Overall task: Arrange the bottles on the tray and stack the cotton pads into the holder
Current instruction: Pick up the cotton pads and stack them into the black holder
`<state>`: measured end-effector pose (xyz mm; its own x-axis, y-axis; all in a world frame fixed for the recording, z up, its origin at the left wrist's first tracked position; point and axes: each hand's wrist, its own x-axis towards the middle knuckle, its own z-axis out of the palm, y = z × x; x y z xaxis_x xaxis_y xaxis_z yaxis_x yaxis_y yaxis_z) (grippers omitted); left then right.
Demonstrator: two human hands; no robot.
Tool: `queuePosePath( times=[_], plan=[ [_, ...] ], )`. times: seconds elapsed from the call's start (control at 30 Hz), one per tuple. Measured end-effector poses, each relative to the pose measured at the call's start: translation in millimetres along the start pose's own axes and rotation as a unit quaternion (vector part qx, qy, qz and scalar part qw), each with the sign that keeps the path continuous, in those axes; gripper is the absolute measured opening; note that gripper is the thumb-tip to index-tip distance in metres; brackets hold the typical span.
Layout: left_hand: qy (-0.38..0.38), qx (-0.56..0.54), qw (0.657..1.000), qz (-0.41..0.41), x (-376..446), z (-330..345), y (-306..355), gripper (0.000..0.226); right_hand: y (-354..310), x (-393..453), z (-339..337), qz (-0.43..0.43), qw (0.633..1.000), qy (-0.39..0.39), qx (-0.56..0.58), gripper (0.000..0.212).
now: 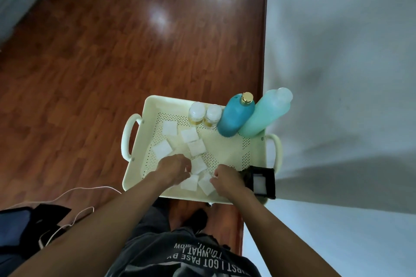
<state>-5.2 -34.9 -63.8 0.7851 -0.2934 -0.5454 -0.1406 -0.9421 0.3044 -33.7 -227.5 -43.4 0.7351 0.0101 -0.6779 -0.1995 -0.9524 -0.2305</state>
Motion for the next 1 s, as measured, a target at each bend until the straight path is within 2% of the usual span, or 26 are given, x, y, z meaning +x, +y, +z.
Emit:
queuePosePath(
  times=[0.23, 0.6, 0.77, 0.87, 1.0],
  plan=[
    [-0.01, 0.025, 0.999, 0.035, 7, 6, -1, 0.017, 3, 11, 11, 0.046, 0.999, -0.005, 0.025, 0.027],
    [-0.023, 0.055, 0.997, 0.05, 15, 4, 2, 0.02, 0, 16, 6, 0.033, 0.999, -0.007, -0.003, 0.026],
    [-0.031, 0.035, 0.998, 0.047, 18, 0, -1, 0.017, -3, 15, 0, 0.014, 1.0, -0.012, -0.025, 0.022],
    [-0.004, -0.007, 0.999, 0.041, 8, -6, 8, 0.015, 3, 1, -13, -0.027, 0.998, 0.02, -0.045, 0.02],
    [-0.059, -0.079, 0.995, -0.008, 9, -14, -6, 0.009, -5, 1, -26, -0.064, 0.994, 0.035, -0.086, 0.021]
  ],
)
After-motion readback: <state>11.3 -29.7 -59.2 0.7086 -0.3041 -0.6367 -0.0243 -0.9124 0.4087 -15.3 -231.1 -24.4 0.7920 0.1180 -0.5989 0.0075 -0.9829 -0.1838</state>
